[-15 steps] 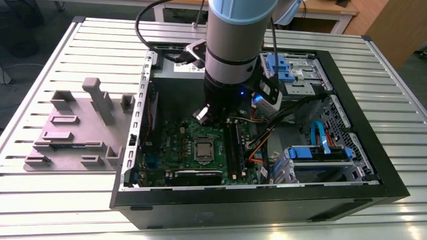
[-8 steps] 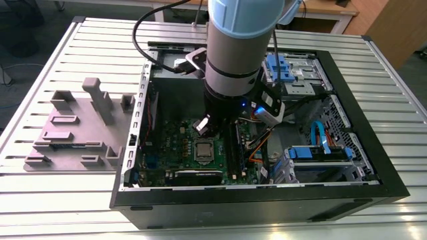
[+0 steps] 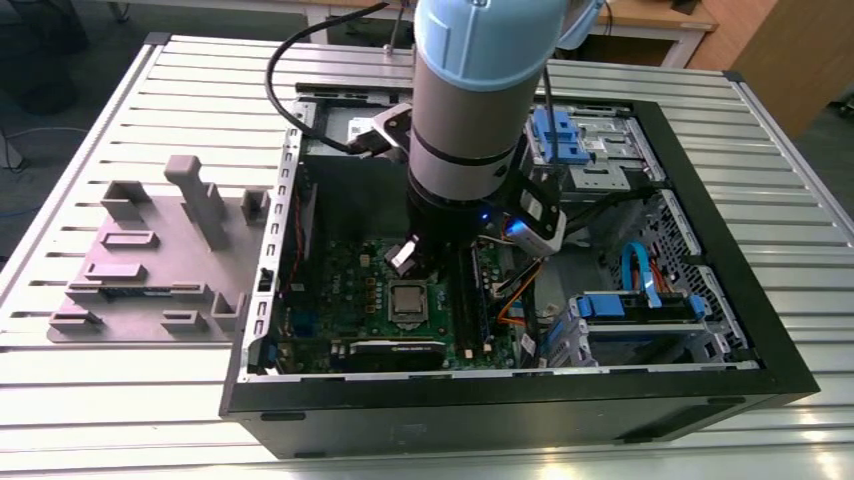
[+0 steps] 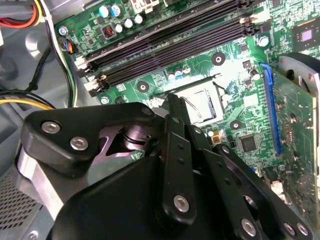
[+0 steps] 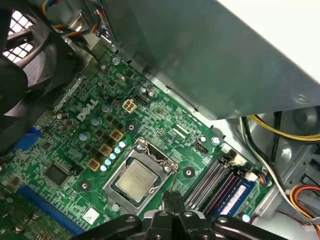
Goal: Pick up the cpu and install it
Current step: 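Install the first cpu locking lever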
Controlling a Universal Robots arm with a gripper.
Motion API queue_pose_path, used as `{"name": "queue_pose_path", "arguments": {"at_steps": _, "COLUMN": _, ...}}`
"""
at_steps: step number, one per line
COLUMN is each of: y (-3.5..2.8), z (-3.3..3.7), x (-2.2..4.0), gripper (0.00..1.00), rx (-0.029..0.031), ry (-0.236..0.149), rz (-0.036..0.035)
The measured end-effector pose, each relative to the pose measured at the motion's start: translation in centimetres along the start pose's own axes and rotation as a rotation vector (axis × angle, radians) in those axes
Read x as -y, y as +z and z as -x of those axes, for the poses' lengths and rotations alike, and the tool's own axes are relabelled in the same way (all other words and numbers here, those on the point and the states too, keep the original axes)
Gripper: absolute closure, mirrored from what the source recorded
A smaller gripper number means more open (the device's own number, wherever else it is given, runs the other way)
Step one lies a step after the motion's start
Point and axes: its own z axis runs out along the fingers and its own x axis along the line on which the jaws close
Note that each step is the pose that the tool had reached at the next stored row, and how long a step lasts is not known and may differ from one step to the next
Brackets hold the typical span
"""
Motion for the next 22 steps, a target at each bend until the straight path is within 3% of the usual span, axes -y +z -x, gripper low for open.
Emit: {"name": "queue_pose_path", "arguments": {"at_steps": 22, "y": 1.89, "z": -0.84, "x": -0.28, "gripper": 0.89, "rx": 0.0003, "ry": 0.004, "rz": -0.0001}}
